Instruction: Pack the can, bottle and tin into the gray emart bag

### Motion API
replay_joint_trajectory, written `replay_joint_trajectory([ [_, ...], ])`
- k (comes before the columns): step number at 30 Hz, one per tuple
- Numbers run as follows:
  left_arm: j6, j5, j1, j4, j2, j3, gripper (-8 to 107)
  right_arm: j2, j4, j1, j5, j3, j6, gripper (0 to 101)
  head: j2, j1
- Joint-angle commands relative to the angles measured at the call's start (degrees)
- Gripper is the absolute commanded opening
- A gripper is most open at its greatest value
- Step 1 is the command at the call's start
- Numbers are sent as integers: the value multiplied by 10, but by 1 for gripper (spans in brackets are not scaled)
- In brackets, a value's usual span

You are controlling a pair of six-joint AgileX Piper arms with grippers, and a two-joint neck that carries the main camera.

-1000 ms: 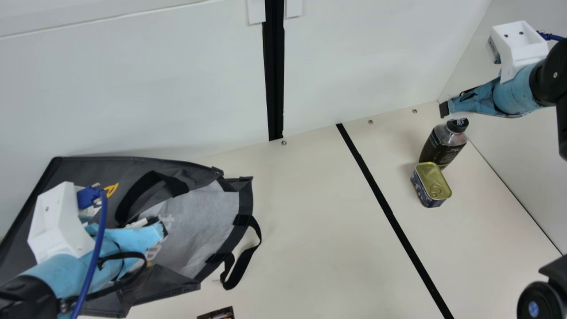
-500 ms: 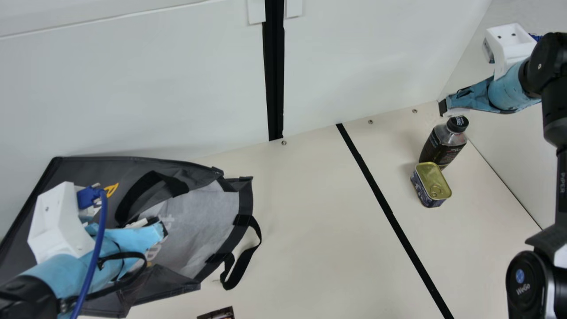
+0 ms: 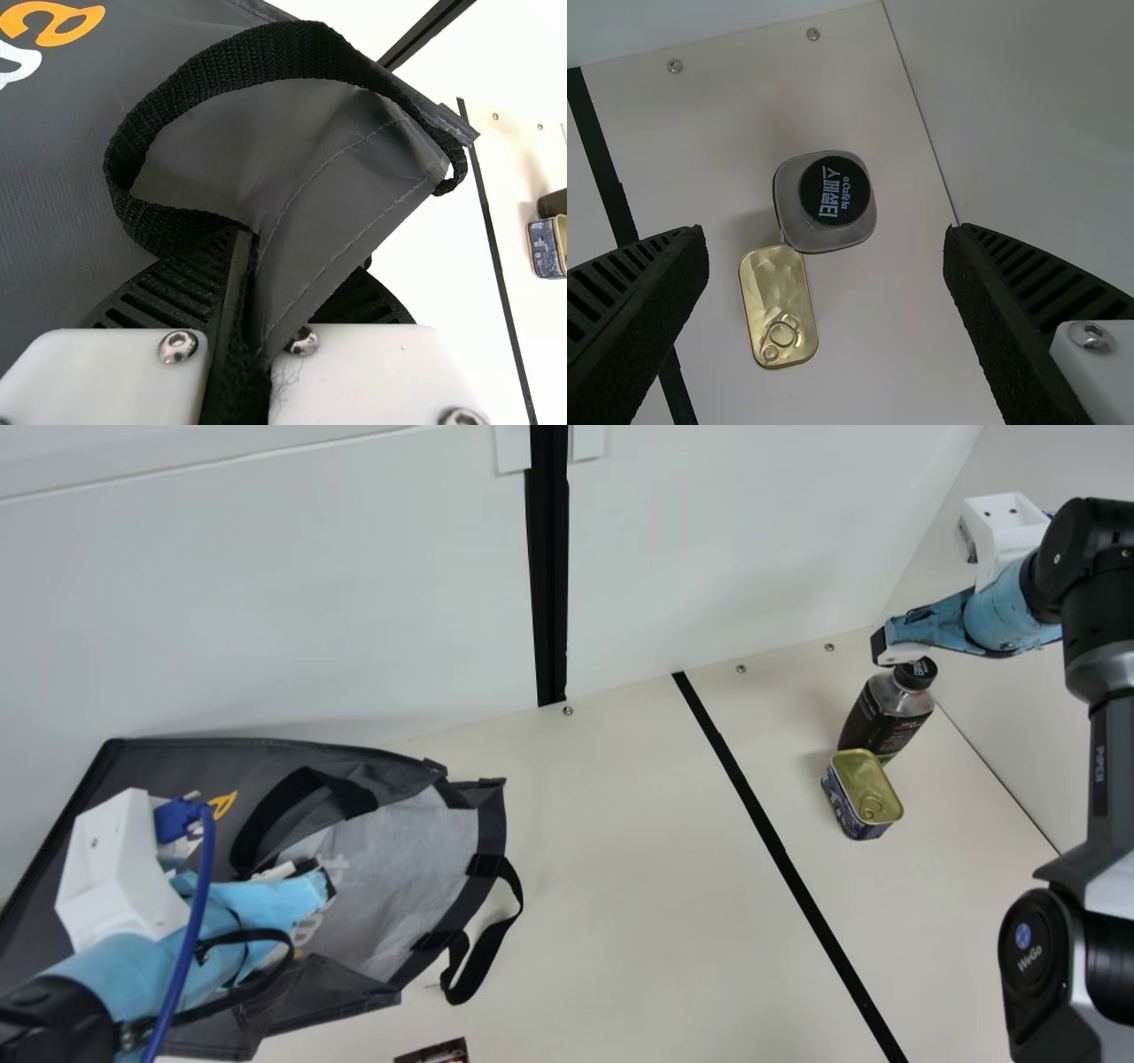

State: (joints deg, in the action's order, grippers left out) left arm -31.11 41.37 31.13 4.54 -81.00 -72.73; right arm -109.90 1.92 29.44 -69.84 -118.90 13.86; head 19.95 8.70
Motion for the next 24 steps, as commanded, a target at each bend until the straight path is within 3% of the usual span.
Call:
replay_joint_trajectory([
  [1,0,0,0,0,0,0,10,-6,-3,1,-1,-2,-2,91,0,13],
  [24,0,0,0,0,0,0,10,-85,-35,8,-1,-50,-4,91,0,13],
])
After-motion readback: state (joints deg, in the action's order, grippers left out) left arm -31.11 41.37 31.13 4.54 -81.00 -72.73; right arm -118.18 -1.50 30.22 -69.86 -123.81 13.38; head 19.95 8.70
